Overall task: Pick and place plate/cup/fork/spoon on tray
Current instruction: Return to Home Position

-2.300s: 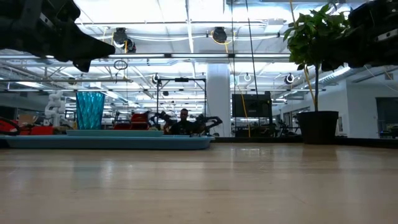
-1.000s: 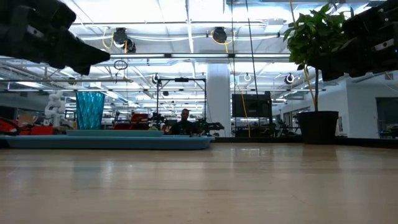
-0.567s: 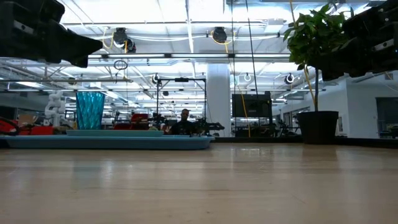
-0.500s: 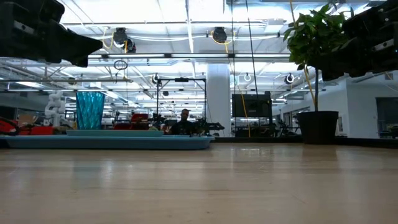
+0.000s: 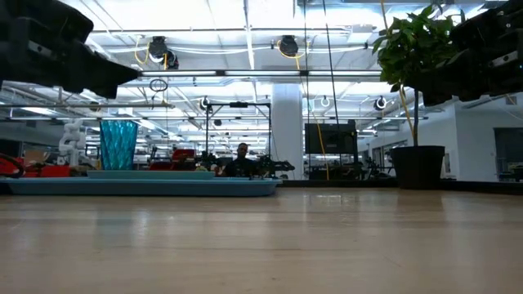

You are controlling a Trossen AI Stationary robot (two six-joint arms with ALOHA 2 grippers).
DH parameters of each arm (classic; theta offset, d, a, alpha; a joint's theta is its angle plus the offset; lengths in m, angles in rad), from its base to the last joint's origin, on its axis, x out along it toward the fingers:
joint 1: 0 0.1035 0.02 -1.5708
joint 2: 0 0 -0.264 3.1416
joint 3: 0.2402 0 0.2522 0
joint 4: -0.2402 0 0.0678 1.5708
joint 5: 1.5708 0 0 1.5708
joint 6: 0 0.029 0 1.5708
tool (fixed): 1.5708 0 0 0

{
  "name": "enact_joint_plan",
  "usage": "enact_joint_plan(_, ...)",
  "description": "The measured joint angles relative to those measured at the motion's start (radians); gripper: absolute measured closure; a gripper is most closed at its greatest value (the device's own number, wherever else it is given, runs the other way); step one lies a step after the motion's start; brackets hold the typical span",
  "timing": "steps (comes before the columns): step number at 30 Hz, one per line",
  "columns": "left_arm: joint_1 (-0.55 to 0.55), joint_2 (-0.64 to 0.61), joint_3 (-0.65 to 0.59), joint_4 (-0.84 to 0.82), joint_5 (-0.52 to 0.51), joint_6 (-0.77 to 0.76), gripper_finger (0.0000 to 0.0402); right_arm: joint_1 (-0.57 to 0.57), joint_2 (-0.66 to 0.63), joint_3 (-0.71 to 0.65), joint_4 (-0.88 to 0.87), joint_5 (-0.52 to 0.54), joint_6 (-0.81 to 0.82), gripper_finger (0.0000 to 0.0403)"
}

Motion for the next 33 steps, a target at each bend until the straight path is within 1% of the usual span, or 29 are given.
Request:
enact_joint_plan(5,0.002,0.0,-0.001,-0.015,0.0,-0.008,0.0398,0.0,0.0,0.0,0.0,0.0,0.0,0.0403)
enact_joint_plan(9,0.002,-0.009,-0.039,0.055,0.0,-0.001,0.0398,0.0,0.0,0.0,0.0,0.0,0.0,0.0403)
enact_joint_plan(14,0.002,-0.025,-0.04,0.07,-0.009,-0.01,0.0398,0.0,0.0,0.0,0.0,0.0,0.0,0.0403)
enact_joint_plan(16,0.001,-0.039,-0.04,0.069,0.015,-0.008,0.0398,0.0,0.0,0.0,0.0,0.0,0.0,0.0403)
enact_joint_plan(18,-0.003,-0.061,-0.04,0.067,0.07,0.015,0.0399,0.0,0.0,0.0,0.0,0.0,0.0,0.0403)
enact_joint_plan(19,-0.003,-0.077,-0.04,0.058,0.079,0.025,0.0399,0.0,0.0,0.0,0.0,0.0,0.0,0.0403)
enact_joint_plan(23,0.011,-0.167,-0.04,-0.02,0.041,0.044,0.0399,0.0,0.0,0.0,0.0,0.0,0.0,0.0403)
enact_joint_plan(33,0.072,-0.408,-0.04,-0.142,0.035,0.077,0.0398,0.0,0.0,0.0,0.0,0.0,0.0,0.0403)
